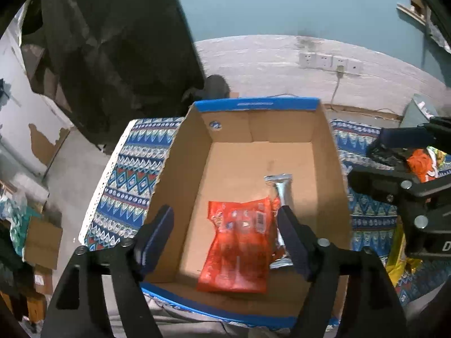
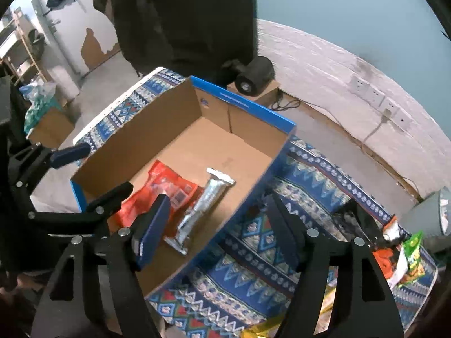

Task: Organize snacks
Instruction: 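Return both tools to the pile and lower onto the yellow bar and black bag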

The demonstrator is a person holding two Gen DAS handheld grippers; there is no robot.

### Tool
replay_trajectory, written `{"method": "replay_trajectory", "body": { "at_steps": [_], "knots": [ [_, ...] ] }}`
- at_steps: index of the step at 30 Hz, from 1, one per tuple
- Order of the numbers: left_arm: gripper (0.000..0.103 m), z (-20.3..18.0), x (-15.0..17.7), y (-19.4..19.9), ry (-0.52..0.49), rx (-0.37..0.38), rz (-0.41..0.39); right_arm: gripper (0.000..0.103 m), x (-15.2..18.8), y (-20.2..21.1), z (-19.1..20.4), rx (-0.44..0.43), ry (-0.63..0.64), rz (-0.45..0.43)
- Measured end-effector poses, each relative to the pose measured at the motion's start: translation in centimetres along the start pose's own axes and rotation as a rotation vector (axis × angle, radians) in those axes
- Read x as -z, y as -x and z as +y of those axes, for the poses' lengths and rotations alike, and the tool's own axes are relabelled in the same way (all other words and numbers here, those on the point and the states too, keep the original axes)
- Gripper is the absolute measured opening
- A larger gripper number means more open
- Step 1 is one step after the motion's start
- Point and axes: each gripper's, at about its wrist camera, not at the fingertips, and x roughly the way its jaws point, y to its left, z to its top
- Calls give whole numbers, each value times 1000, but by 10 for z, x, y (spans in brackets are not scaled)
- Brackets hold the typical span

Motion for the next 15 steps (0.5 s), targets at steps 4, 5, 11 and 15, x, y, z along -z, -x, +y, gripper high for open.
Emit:
{"method": "replay_trajectory", "body": {
  "at_steps": [4,5,11,15],
  "knots": [
    [78,-12,-1,8,-29,20,-15,73,10,8,-14,18,-31,-1],
    [78,-16,-1,9,-37,25,-18,73,13,10,-17,21,-41,-1],
    [78,-38,2,15,-85,54,-25,74,33,24,-41,54,-92,9],
    [78,-52,5,17,-107,92,-17,74,48,33,-57,77,-119,11]
  ]
}}
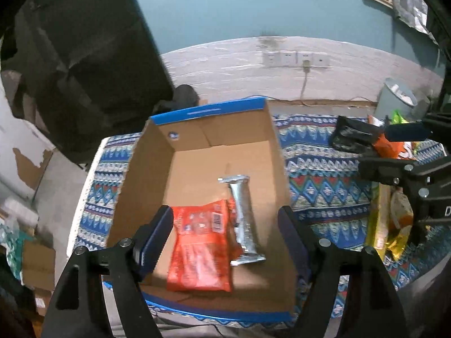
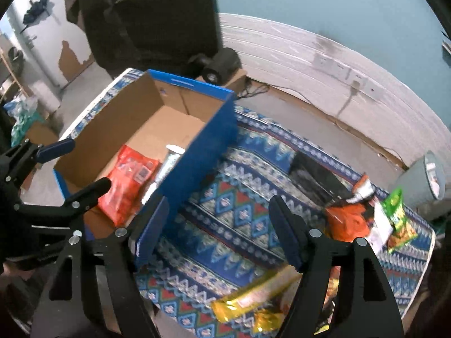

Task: Organize snacks
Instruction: 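Return both tools to the pile and lower onto the yellow bar and black bag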

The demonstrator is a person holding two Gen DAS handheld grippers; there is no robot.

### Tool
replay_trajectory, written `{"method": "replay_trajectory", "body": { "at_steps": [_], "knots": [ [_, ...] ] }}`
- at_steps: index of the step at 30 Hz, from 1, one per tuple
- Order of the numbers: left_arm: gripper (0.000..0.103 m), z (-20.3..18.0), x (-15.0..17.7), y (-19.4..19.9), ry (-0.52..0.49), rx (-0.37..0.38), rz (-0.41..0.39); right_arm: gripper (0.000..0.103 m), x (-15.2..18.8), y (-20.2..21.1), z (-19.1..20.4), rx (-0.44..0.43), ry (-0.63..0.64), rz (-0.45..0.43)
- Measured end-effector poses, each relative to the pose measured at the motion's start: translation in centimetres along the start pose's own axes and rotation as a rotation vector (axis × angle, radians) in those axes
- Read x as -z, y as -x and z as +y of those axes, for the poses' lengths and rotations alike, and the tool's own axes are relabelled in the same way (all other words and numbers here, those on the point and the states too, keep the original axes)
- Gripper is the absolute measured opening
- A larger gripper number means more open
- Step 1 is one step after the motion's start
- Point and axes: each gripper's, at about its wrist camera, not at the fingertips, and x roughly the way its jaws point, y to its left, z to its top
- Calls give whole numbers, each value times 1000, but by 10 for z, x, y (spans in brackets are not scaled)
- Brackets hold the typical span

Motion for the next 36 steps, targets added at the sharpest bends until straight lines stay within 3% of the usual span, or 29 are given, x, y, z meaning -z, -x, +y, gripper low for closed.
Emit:
{"method": "replay_trajectory", "body": {
  "at_steps": [14,23,29,36],
  "knots": [
    [80,-69,0,-2,-104,136,23,77,60,20,-78,73,-111,41],
    [80,-115,6,-11,-171,204,84,77,107,19,-142,157,-231,113],
    [81,-139,5,-19,-195,241,103,77,132,14,-162,167,-280,153],
    [81,-166,14,-42,-207,275,186,77,166,-3,-176,130,-340,207]
  ]
}}
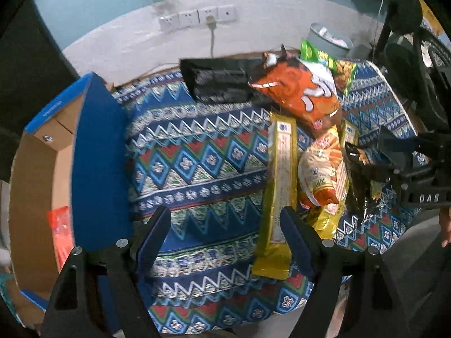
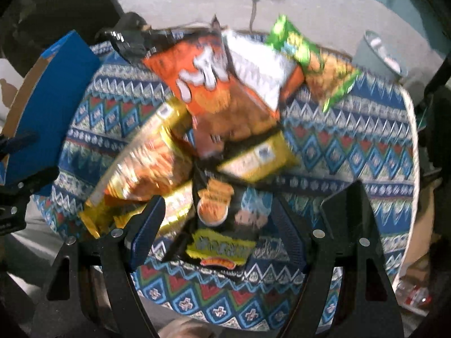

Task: Organize snacks
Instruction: 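Return both tools to the pile and lower onto the yellow bar and black bag, then lift the yellow wafer bar with the left tool while the right tool lifts the black noodle bag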

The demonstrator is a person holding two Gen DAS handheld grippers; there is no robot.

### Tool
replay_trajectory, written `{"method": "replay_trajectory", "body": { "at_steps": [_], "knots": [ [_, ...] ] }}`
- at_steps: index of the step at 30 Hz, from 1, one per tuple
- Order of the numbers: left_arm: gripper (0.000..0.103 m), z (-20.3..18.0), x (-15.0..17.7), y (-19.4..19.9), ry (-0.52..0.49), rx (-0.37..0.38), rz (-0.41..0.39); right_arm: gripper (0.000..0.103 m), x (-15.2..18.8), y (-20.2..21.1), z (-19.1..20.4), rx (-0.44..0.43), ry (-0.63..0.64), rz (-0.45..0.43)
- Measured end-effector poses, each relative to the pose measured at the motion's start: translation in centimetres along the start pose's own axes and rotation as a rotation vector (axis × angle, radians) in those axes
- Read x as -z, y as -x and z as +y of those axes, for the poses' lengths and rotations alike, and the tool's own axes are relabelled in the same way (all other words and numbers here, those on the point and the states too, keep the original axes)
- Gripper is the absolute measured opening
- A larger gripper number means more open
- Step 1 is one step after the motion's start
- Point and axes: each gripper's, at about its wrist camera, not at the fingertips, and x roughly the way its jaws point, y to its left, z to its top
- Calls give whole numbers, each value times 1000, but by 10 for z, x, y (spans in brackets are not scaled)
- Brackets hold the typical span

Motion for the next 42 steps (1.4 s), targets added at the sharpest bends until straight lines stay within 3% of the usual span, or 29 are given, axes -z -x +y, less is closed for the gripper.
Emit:
{"method": "replay_trajectory", "body": {
  "at_steps": [8,16,18,20,27,35,37,40,41,42],
  "knots": [
    [81,-23,-8,-21,-32,-18,42,77,15,-29,-13,22,-9,70],
    [81,-38,-12,-47,-59,-13,89,77,23,-38,-51,48,-76,103],
    [81,-39,-12,-58,-56,-24,114,77,23,-41,-59,48,-92,107],
    [89,-38,-13,-64,-35,-4,112,77,23,-41,-64,43,-98,102],
    [89,-38,-21,-86,17,11,142,77,21,-46,-91,45,-117,100],
    [88,-48,-30,-107,-47,-27,112,79,23,-64,-76,97,-95,87],
    [83,-51,-31,-110,-76,-36,102,77,22,-69,-65,119,-66,87],
    [54,-60,-33,-107,-113,-10,82,60,24,-72,-51,114,-34,74],
    [36,-63,-34,-105,-127,-5,83,60,25,-73,-47,112,-30,77],
    [32,-66,-34,-105,-133,-14,84,60,26,-73,-46,108,-29,82]
  ]
}}
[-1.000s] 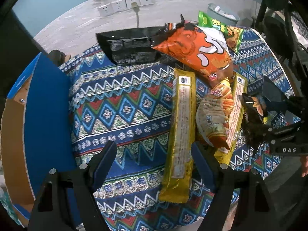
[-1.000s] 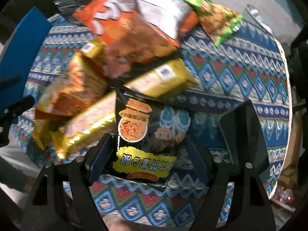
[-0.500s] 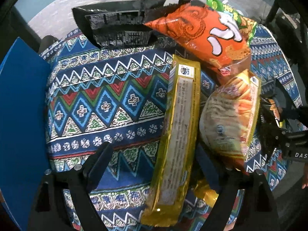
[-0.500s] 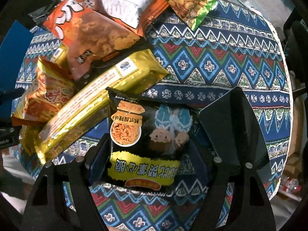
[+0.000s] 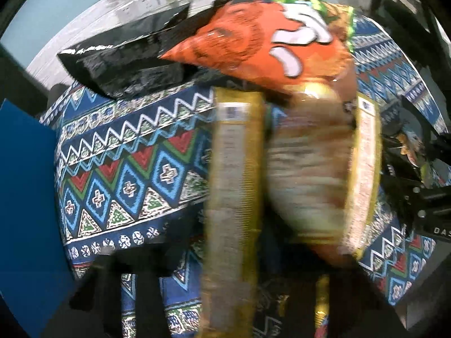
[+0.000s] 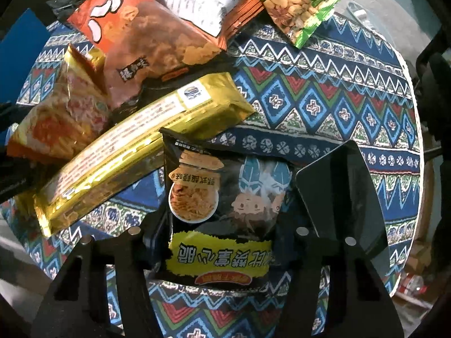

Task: Organize snacks
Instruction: 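Lift the yellow wafer bar with the left tool while the right tool lifts the black noodle bag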

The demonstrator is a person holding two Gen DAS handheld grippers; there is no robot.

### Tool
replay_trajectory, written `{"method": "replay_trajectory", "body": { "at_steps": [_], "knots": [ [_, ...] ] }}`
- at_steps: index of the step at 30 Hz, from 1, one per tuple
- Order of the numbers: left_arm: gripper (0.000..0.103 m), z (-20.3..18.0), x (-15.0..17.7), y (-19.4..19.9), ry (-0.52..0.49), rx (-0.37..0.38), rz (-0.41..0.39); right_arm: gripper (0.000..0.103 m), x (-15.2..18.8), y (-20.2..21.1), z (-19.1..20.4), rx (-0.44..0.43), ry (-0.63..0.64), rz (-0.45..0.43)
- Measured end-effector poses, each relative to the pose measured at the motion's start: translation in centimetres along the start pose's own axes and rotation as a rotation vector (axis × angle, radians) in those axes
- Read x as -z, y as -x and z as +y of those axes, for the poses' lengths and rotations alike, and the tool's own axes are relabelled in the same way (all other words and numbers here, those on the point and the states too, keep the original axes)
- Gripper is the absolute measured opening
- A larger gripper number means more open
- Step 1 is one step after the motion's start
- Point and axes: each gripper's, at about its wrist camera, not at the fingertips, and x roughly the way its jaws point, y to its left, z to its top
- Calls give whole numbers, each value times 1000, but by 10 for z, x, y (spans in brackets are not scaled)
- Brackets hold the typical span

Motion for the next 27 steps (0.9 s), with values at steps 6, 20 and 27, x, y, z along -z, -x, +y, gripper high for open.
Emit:
{"method": "replay_trajectory", "body": {
  "at_steps": [6,20,27],
  "knots": [
    [32,-2,8,9,17,-18,0,60,5,13,5,23,18,-13],
    [32,23,32,65,62,-55,-83,60,-1,68,13,50,62,-117],
    [29,30,38,93,48,-90,-144,60,-4,106,27,14,84,-194]
  ]
}}
